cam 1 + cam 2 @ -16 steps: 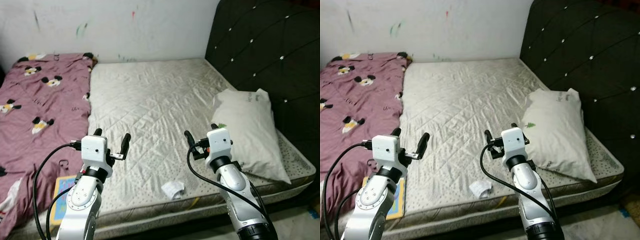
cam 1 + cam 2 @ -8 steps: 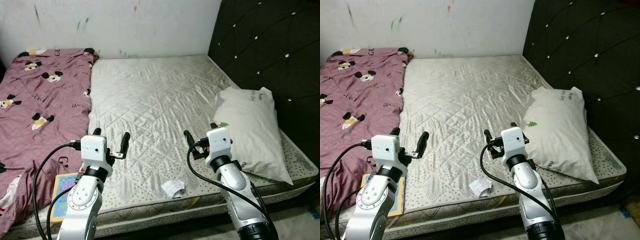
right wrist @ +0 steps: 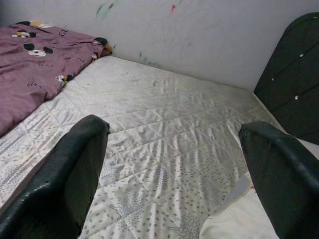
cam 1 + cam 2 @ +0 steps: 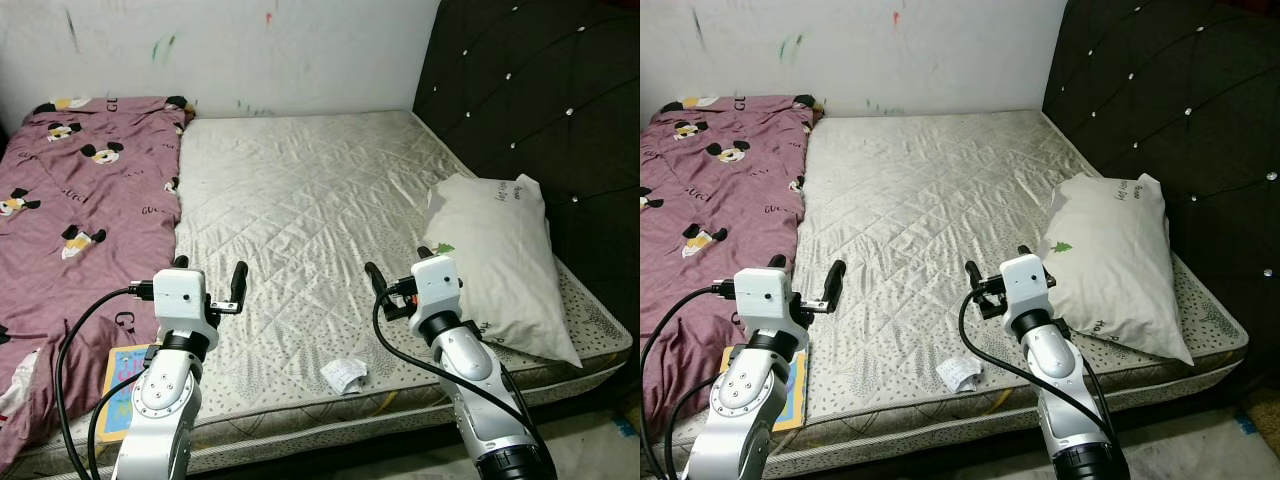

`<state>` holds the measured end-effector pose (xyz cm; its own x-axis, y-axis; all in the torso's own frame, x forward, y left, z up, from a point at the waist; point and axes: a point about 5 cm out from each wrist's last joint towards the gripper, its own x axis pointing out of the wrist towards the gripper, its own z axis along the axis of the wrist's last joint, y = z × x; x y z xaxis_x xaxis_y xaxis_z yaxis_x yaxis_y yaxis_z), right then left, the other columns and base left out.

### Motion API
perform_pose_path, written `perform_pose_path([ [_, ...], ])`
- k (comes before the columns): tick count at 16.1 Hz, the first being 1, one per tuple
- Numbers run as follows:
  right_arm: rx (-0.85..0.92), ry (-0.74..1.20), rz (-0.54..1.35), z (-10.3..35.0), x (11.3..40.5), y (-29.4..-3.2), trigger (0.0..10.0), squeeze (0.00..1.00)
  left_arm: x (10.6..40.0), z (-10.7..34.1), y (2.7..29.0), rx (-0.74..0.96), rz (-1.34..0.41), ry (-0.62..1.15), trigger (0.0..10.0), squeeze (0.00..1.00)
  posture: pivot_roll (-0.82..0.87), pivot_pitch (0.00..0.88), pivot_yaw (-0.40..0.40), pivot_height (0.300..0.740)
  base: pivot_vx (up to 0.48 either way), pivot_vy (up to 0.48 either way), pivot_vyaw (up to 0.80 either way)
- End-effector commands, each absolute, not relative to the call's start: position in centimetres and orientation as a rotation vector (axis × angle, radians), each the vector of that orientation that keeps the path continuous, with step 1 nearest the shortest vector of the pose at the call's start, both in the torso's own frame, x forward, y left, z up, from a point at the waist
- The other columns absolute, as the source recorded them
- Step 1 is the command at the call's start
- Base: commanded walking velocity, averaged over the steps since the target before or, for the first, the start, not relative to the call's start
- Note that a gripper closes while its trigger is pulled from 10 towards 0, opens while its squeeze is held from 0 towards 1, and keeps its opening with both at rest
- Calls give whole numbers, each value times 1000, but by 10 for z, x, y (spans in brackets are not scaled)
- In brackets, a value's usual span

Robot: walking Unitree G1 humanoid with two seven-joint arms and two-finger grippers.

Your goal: Clean up the room

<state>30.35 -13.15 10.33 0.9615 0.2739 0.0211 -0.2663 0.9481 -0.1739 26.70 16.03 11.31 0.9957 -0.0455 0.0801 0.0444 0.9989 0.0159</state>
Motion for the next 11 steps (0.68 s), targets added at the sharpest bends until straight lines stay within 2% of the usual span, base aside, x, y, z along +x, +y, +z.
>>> perform_pose_path([
  [1,-170,-51,282,107,305,-132,10000,0,269,114,160,17,-35,-75,10000,0,12,24,-49,705,0,0,0],
  [8,-167,-52,304,107,303,-131,10000,0,269,113,158,9,-42,-69,10000,0,12,18,-53,665,0,0,0],
  [11,-168,-53,311,107,303,-131,10000,0,268,112,157,8,-39,-69,10000,0,12,17,-56,665,0,0,0],
])
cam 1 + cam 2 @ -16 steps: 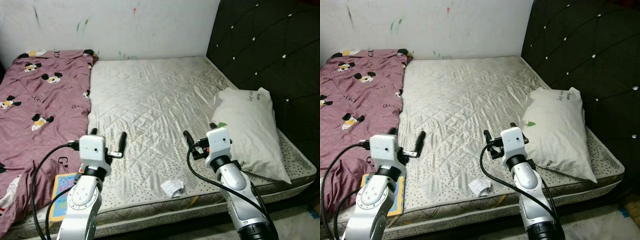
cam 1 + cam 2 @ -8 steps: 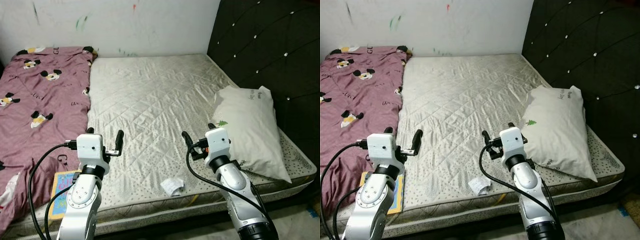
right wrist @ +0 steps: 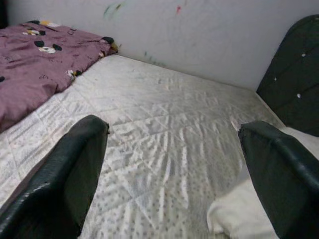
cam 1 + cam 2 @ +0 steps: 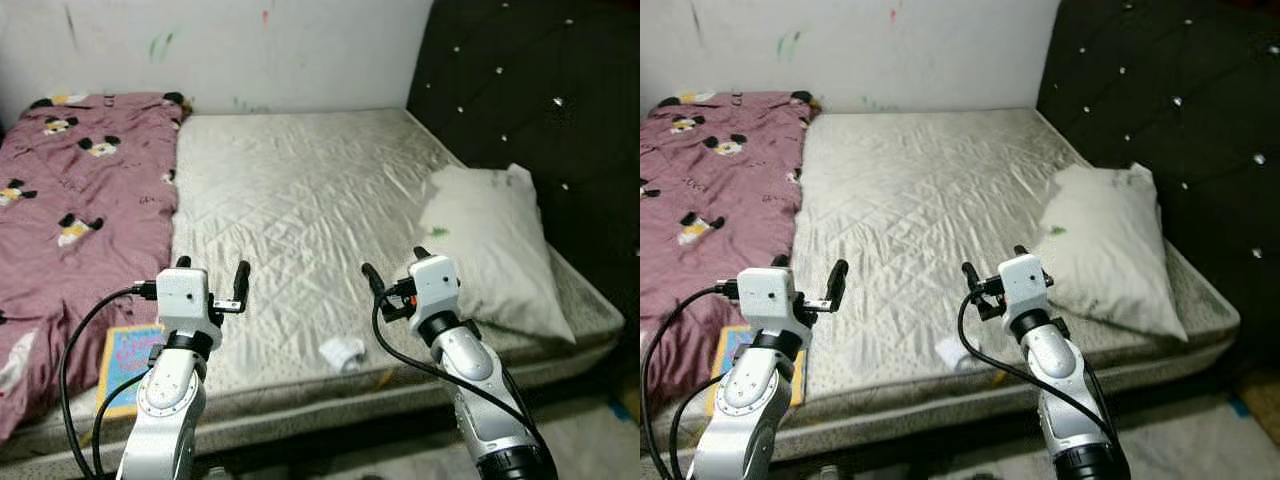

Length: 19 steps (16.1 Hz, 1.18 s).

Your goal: Clean up the room

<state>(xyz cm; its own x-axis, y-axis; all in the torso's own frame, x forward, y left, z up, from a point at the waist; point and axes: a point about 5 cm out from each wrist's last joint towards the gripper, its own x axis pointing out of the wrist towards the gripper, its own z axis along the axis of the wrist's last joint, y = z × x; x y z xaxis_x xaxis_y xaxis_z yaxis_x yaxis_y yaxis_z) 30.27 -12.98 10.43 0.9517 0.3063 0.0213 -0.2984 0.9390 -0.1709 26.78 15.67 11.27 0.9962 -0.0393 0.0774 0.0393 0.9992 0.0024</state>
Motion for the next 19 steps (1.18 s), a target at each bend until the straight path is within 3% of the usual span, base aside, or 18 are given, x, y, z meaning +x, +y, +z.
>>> perform_pose_path([
  [1,-169,-52,315,107,303,-130,10000,0,268,112,157,8,-37,-70,10000,0,13,16,-57,665,0,0,0],
  [5,-178,-48,346,105,303,-128,10000,0,268,114,159,22,-18,-77,10000,0,12,14,-60,665,0,0,0],
  [8,-187,-47,363,105,302,-126,10000,0,265,115,169,42,22,-80,10000,0,16,19,-63,640,0,0,0],
  [19,-205,-43,383,104,302,-122,10000,0,266,117,172,45,42,-81,10000,0,11,37,-69,635,0,0,0],
])
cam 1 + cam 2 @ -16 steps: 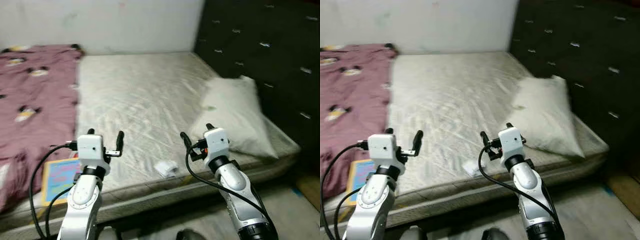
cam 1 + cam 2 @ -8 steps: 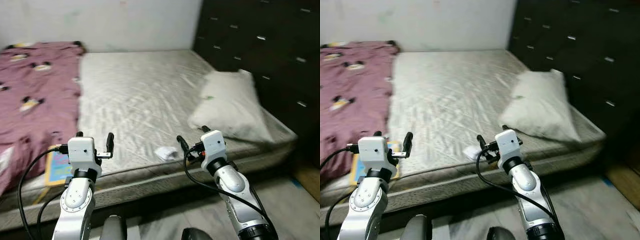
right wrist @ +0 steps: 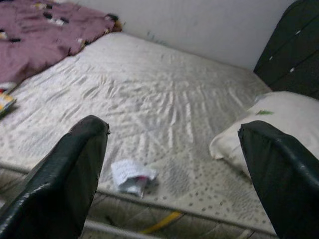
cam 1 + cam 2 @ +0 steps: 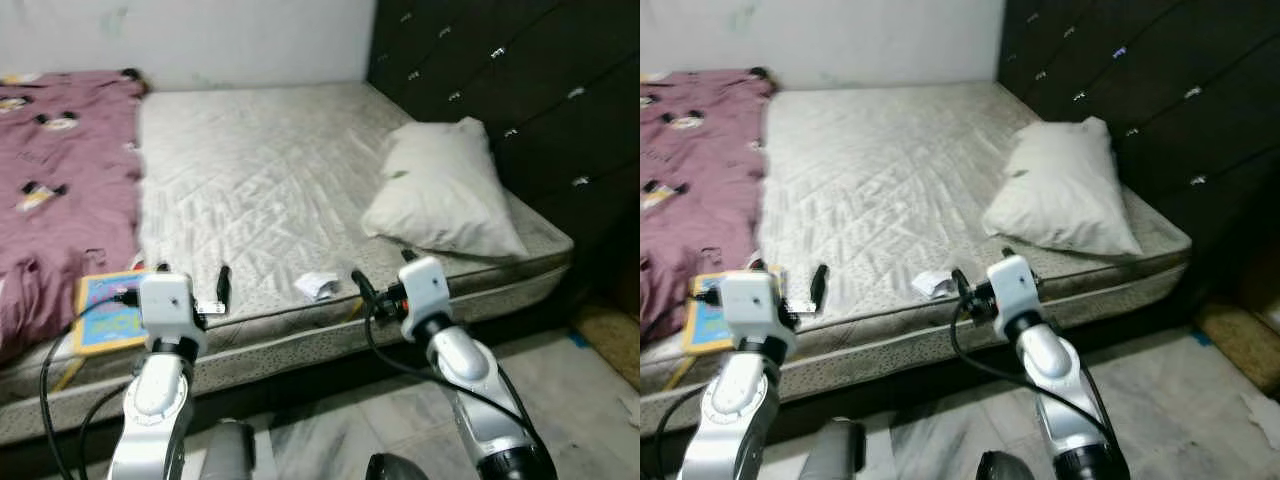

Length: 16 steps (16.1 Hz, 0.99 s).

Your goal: Clean up the room

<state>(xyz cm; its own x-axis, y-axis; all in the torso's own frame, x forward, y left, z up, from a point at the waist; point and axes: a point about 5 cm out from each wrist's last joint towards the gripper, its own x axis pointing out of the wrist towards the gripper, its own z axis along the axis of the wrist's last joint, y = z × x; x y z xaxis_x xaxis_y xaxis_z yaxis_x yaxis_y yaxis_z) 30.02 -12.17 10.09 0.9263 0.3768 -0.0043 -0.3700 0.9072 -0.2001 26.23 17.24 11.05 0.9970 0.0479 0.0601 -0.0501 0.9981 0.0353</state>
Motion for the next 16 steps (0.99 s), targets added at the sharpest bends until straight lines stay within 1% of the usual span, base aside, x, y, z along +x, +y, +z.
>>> perform_pose_path([
  [1,-212,-45,386,104,302,-122,10000,0,266,117,172,47,44,-81,10000,0,11,37,-69,635,0,0,0],
  [4,-225,-46,402,104,302,-119,10000,0,266,119,175,53,55,-82,10000,0,13,39,-69,635,0,0,0],
  [6,-236,-52,418,104,301,-117,10000,0,265,119,175,53,41,-87,10000,0,15,41,-68,635,0,0,713],
  [9,-234,-61,439,105,300,-114,10000,0,265,121,172,38,21,-95,10000,0,13,44,-67,635,385,0,800],
  [16,-226,-58,437,105,300,-115,10000,0,266,121,169,30,10,-92,10000,0,13,44,-66,635,405,0,0],
])
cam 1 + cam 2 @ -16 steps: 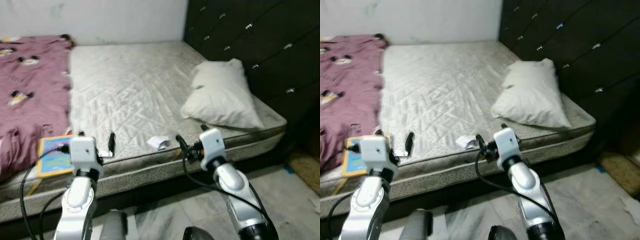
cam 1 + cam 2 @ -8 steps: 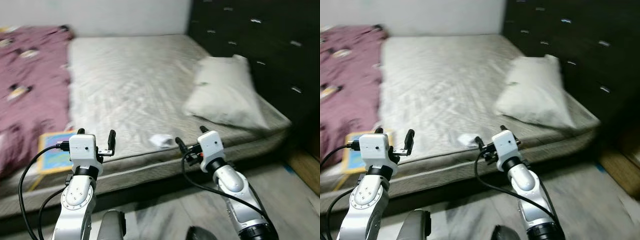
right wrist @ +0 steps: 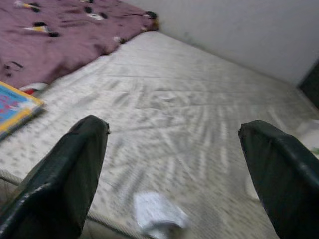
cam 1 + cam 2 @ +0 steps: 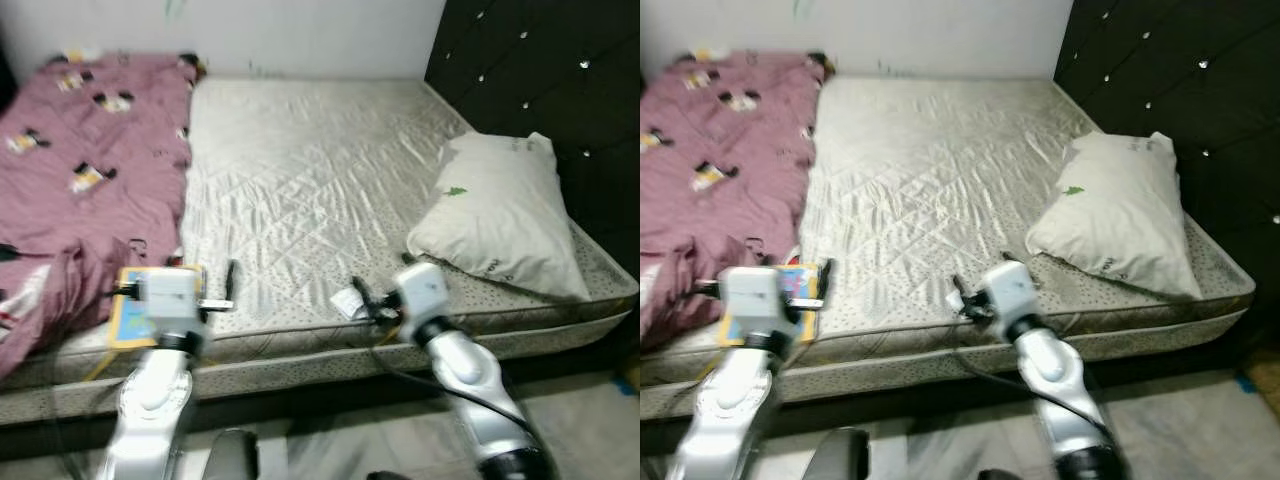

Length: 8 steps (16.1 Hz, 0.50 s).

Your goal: Clean up the room

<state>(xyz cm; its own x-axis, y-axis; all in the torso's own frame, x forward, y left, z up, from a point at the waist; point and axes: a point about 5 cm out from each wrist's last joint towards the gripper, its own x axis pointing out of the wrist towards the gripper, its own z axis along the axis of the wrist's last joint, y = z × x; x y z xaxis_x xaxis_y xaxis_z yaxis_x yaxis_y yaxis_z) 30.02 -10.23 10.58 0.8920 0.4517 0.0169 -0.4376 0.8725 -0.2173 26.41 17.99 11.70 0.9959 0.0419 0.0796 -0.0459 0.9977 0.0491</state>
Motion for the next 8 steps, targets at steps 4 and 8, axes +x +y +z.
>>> perform_pose_path([
  [4,-226,-59,440,105,300,-115,10000,0,266,120,166,22,-3,-93,10000,0,14,40,-69,635,381,0,0],
  [8,-211,-54,442,103,300,-116,10000,0,267,119,167,22,28,-78,10000,0,15,36,-70,635,178,0,0],
])
